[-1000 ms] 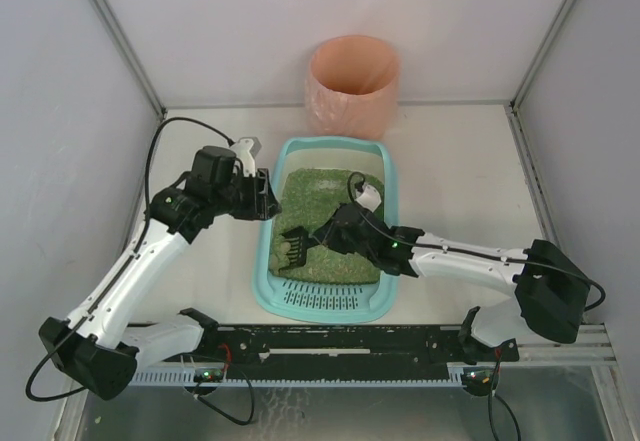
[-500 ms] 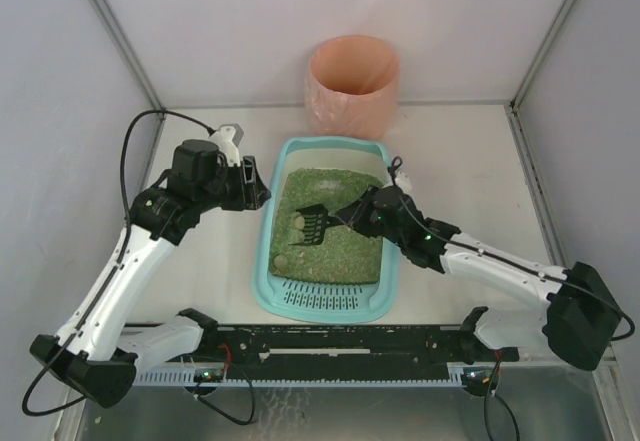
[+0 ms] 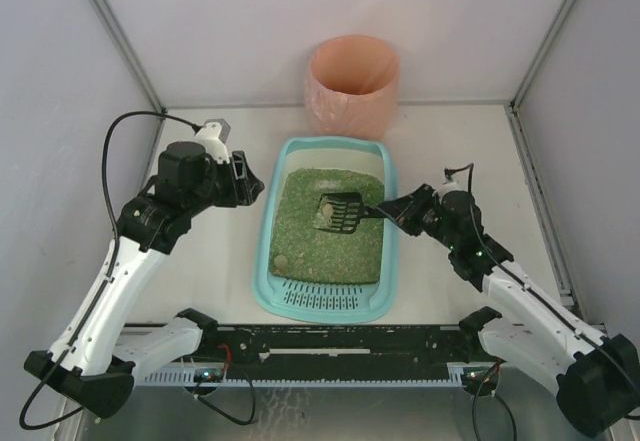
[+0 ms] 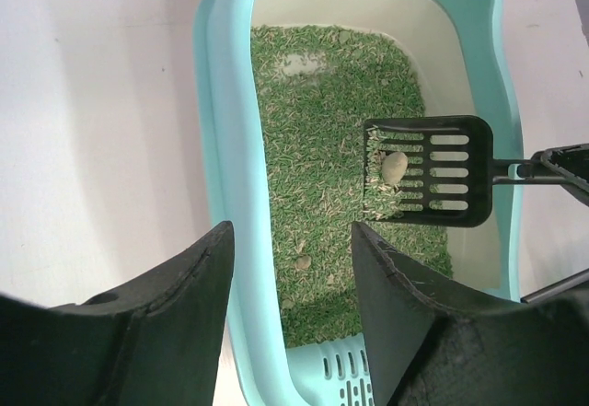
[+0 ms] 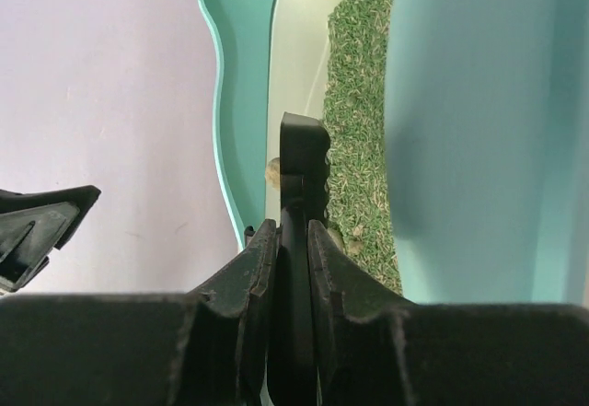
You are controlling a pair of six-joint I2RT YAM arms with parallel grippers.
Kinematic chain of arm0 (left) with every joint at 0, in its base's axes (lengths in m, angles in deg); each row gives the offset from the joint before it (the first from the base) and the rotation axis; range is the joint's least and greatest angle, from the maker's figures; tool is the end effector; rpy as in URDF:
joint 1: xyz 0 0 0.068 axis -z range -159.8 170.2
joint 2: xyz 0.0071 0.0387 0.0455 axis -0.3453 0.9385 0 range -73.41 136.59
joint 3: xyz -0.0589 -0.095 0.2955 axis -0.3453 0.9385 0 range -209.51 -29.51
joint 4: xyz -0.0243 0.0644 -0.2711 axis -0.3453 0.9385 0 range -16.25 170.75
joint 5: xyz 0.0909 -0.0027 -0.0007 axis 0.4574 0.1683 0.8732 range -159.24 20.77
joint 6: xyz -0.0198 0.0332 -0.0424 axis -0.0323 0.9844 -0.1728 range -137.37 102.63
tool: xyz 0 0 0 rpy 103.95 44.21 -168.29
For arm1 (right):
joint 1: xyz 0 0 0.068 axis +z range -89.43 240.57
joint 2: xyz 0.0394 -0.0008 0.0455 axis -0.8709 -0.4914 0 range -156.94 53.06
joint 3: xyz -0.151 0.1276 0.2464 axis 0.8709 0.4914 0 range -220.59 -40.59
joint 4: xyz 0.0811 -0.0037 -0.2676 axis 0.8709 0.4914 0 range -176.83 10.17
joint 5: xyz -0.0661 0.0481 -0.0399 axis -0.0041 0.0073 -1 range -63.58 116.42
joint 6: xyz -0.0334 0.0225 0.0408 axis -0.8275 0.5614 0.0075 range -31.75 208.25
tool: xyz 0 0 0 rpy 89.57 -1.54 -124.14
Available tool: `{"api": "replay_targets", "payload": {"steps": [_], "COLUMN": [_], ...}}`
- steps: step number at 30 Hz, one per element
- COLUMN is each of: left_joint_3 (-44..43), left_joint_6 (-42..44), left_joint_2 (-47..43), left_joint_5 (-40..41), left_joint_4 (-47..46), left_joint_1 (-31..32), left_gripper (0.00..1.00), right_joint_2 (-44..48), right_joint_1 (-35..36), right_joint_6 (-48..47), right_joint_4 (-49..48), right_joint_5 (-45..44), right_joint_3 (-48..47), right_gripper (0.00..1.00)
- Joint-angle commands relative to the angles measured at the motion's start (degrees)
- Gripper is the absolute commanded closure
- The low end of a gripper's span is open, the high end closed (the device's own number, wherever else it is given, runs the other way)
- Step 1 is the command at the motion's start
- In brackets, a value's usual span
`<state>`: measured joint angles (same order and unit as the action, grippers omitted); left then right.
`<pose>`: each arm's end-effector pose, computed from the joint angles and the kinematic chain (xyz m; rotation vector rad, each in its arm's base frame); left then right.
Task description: Clean the litter box
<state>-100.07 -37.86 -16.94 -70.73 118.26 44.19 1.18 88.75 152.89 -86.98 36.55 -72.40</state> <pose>0.1734 -0.0784 0.4351 0.0814 2.1388 -0.4896 0.1779 0.1035 0.2829 0.5381 2.0556 1.2069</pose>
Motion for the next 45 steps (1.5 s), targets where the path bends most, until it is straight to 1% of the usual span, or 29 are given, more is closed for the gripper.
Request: {"api": "replay_targets", "payload": {"steps": [1,2,3,4,6,8,10,12,14,15,16,18,20,21,23,25,27,29,30,32,33,34,36,38,40,43,45], "left_joint_3": [-3.0,-2.7,-2.7,-2.6,-2.7,-2.8,-2.7,-2.7,-2.9,-2.9,-3.0,-2.8,-2.5,-2.5,-2.8,-2.8,-2.2,-1.9,-1.9,-2.1,-2.2,-2.0,-1.6,-1.2,-1.0,-0.6,-0.4], "left_joint_6": [-1.0,-1.0,-1.0,-0.9,-0.6,-0.2,0.1,0.2,0.4,0.4,0.3,0.2,0.1,0.0,0.3,0.3,0.1,-0.4,-0.4,-0.2,-0.1,-0.1,0.1,0.1,0.2,0.0,-0.1], "left_joint_2": [-1.1,-1.2,-1.1,-1.0,-1.0,-1.2,-1.2,-1.0,-0.9,-0.9,-0.9,-1.0,-1.0,-0.9,-0.9,-1.3,-1.9,-2.1,-2.1,-2.1,-2.2,-2.5,-2.8,-2.8,-2.6,-2.8,-2.9], "left_joint_5": [1.0,1.0,1.1,1.2,1.2,1.2,1.1,0.6,0.1,0.1,0.0,0.1,0.1,-0.1,0.2,1.3,2.4,3.1,3.1,3.3,3.7,4.0,4.1,3.9,3.7,3.8,3.5], "left_joint_4": [-3.5,-3.6,-3.7,-3.7,-3.6,-3.5,-3.3,-2.9,-2.6,-2.6,-2.6,-2.7,-2.9,-2.9,-2.5,-2.3,-2.5,-2.6,-2.6,-2.6,-2.6,-2.6,-2.8,-2.9,-2.9,-3.5,-3.6], "left_joint_1": [-0.4,-0.4,-0.4,-0.4,-0.5,-0.5,-0.7,-0.8,-0.9,-0.9,-1.0,-1.0,-1.1,-1.2,-1.1,-1.2,-1.2,-1.4,-1.6,-1.7,-1.8,-1.8,-1.8,-1.9,-2.2,-2.4,-2.6], "left_gripper": [0.42,0.42,0.42,0.42,0.42,0.42,0.41,0.41,0.41,0.41,0.41,0.41,0.41,0.41,0.41,0.41,0.41,0.41,0.41,0.41,0.41,0.41,0.41,0.41,0.41,0.41,0.41], "right_joint_2": [2.0,1.1,0.5,0.9,3.6,5.3,2.9,0.9,3.1,5.0,6.5,4.6,1.1,0.9,3.9,6.2,3.7,0.4,0.6,4.1,5.8,6.5,3.4,0.1,0.1,1.4,1.3], "right_joint_1": [-1.8,-1.7,-2.1,-2.9,-4.9,-6.0,-4.9,-4.3,-5.9,-7.2,-7.8,-6.8,-5.6,-5.8,-7.9,-9.4,-8.2,-7.2,-7.6,-10.4,-12.4,-12.7,-11.3,-9.8,-9.9,-12.0,-12.3], "right_joint_6": [5.1,5.5,5.6,5.5,6.2,9.6,10.2,9.0,9.2,10.9,13.0,14.5,12.2,11.5,11.8,14.1,13.7,10.2,9.3,10.1,11.5,12.6,11.9,8.3,6.5,8.8,9.0], "right_joint_4": [-9.2,-11.1,-11.6,-10.7,-7.8,-10.7,-14.3,-13.8,-9.6,-9.5,-11.5,-15.8,-16.5,-15.7,-13.1,-13.9,-16.7,-14.9,-13.2,-10.7,-11.2,-12.7,-14.6,-12.2,-8.9,-7.8,-5.7], "right_joint_5": [6.2,8.1,10.5,10.9,8.4,6.9,9.7,13.4,10.9,8.5,6.0,7.9,12.6,13.3,10.4,7.1,9.9,15.1,15.3,11.9,10.3,9.3,12.4,16.1,14.8,11.4,9.1], "right_joint_3": [1.8,1.7,1.8,1.8,3.4,5.9,5.3,4.1,5.1,6.5,8.4,8.7,6.0,5.8,7.5,9.5,7.9,4.6,4.4,6.5,7.9,8.5,6.6,2.1,-0.3,-1.4,-4.2], "right_gripper": [1.0,1.0,1.0,1.0,1.0,1.0,1.0,1.0,1.0,1.0,1.0,1.0,1.0,1.0,1.0,1.0,1.0,1.0,1.0,1.0,1.0,1.0,1.0,1.0,1.0,1.0,1.0]}}
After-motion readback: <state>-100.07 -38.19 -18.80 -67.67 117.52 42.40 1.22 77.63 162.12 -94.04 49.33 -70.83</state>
